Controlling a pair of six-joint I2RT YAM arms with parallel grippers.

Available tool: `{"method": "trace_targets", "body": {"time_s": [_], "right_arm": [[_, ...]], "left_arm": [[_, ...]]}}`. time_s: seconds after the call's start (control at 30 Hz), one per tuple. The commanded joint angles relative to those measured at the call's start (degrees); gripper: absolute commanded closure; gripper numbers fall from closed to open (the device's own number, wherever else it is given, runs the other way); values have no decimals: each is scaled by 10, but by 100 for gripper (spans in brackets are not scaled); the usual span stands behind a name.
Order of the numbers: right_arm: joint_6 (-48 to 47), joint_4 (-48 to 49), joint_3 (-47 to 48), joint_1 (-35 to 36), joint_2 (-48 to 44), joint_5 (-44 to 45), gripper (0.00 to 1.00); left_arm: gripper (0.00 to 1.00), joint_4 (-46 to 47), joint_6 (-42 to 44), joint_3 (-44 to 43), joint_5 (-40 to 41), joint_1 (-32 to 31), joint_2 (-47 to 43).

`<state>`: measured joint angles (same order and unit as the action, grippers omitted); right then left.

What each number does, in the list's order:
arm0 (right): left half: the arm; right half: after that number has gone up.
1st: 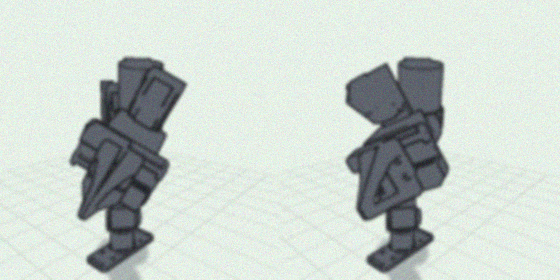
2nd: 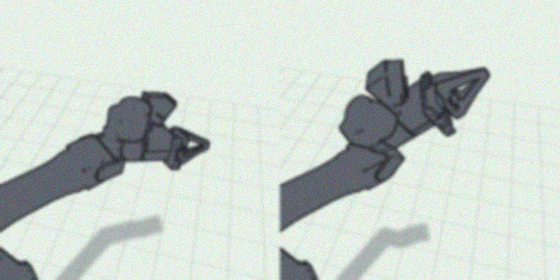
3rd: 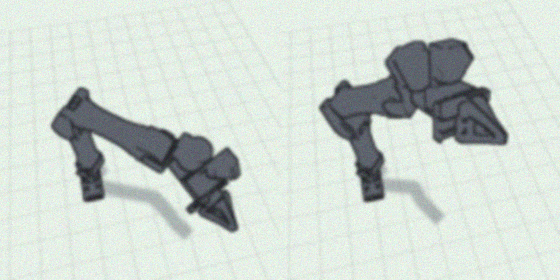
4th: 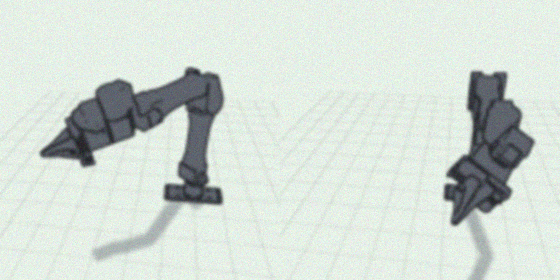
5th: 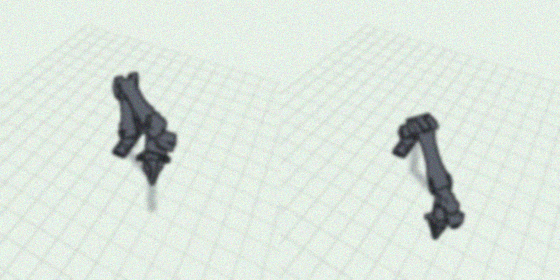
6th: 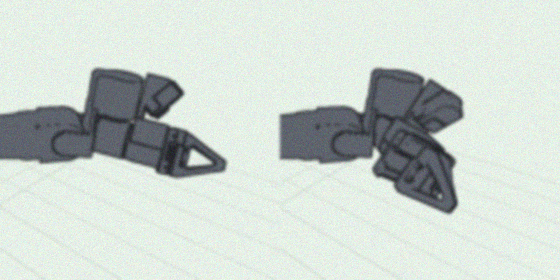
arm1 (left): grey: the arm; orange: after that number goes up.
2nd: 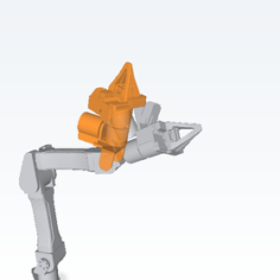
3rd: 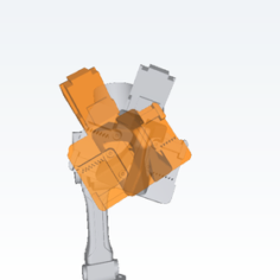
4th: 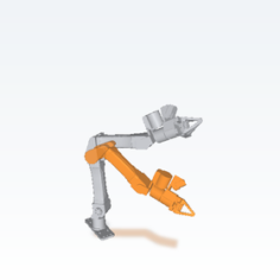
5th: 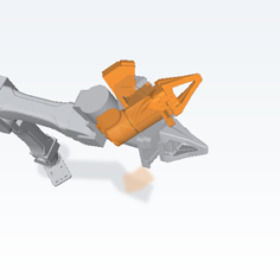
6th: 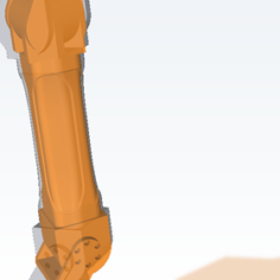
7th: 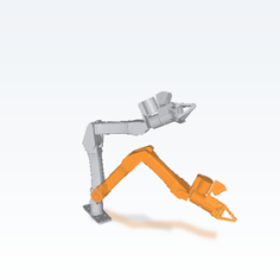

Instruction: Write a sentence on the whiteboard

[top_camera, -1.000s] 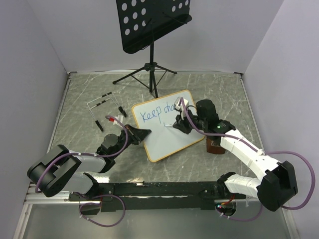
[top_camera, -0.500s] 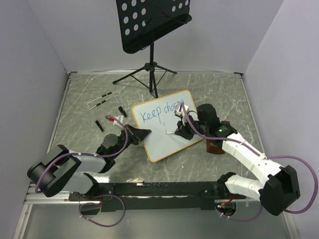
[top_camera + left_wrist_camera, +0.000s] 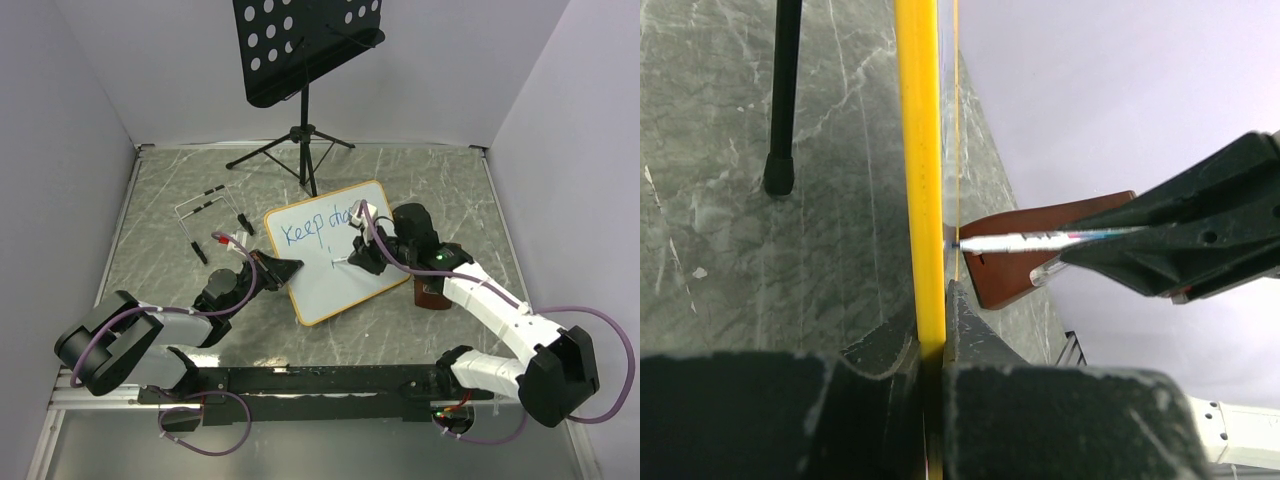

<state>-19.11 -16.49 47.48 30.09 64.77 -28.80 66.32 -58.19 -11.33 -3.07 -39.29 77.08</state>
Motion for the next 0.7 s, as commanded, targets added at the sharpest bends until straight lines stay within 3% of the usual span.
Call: {"method": "trace_targets", "body": {"time_s": [0.0, 0.37, 0.67], "right_arm": [[5, 35, 32, 3, 19, 28, 100], [11, 41, 50, 2, 47, 32, 100], [-5, 23, 34, 3, 23, -28, 100]], "left_arm": [[99, 50, 22, -10, -9, -4, -11], [99, 53, 21, -4, -7, -4, -11], [99, 59, 20, -3, -6, -5, -9]]}}
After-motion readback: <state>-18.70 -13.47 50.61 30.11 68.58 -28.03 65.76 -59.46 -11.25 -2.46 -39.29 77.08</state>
